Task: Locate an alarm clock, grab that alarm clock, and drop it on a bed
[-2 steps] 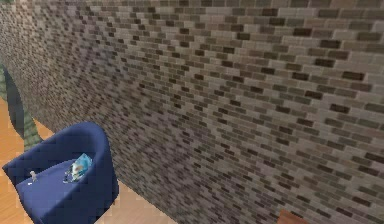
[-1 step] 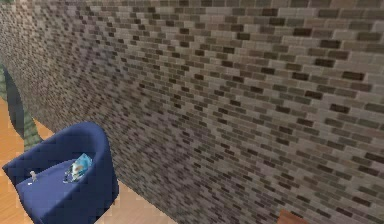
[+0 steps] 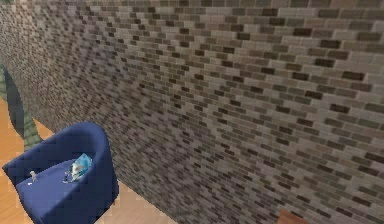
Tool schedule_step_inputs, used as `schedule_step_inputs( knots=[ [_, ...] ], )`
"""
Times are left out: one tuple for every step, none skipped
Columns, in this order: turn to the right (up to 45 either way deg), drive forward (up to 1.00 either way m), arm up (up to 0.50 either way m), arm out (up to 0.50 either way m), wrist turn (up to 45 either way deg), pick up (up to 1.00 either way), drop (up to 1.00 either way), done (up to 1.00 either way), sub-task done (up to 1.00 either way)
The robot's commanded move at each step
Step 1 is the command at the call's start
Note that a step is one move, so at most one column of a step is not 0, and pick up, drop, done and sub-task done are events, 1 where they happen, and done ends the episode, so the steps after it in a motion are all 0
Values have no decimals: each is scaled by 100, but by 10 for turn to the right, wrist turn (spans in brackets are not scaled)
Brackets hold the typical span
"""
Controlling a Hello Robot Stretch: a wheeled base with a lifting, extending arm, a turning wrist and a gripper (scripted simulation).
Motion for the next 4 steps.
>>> schedule_step_inputs(
  knots=[
    [0, 0, 0, 0, 450, 0, 0, 0, 0],
    [0, 0, 0, 0, 450, 0, 0, 0, 0],
    [0, 0, 0, 0, 450, 0, 0, 0, 0],
    [0, 0, 0, 0, 180, 0, 0, 0, 0]
  ],
)
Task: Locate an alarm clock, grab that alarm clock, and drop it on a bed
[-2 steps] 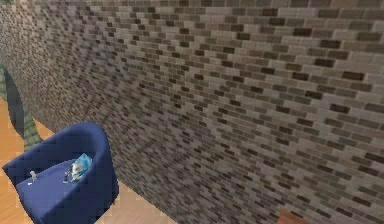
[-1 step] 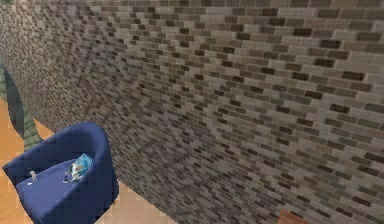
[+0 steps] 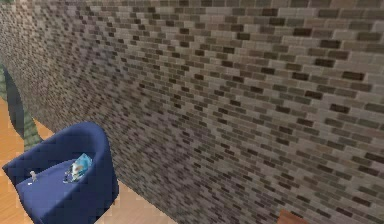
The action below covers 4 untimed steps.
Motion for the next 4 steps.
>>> schedule_step_inputs(
  knots=[
    [0, 0, -30, 0, 0, 0, 0, 0, 0],
    [0, 0, 0, 0, 0, 100, 0, 0, 0],
    [0, 0, 10, 0, 0, 0, 0, 0, 0],
    [0, 0, 30, 0, 0, 0, 0, 0, 0]
  ],
)
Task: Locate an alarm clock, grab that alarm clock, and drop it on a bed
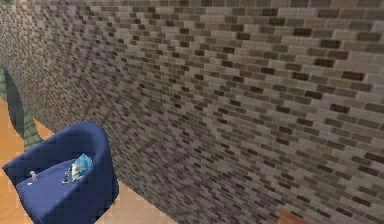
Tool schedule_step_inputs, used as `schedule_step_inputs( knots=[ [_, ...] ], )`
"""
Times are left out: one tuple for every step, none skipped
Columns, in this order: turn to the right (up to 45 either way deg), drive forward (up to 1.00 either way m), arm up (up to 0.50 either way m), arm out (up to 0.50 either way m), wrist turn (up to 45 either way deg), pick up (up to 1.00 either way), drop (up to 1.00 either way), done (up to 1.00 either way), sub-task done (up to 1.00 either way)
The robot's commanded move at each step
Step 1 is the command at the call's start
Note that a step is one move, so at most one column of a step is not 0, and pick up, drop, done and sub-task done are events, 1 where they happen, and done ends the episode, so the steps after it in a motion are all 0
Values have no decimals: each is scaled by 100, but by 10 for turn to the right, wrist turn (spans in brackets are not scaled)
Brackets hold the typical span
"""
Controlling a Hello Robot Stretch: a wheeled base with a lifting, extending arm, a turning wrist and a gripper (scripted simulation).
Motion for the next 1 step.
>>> schedule_step_inputs(
  knots=[
    [0, 0, 0, 0, -450, 0, 0, 0, 0]
  ],
)
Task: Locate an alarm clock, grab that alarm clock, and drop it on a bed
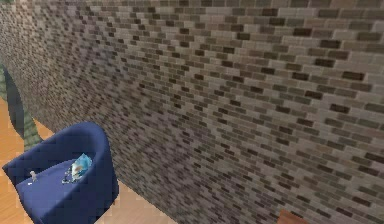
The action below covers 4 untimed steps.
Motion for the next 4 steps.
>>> schedule_step_inputs(
  knots=[
    [0, 0, 0, 0, -450, 0, 0, 0, 0],
    [0, 0, 0, 0, -120, 0, 0, 0, 0],
    [0, 0, 0, -26, 0, 0, 0, 0, 0],
    [-450, 0, 0, 0, 0, 0, 0, 0, 0]
  ],
)
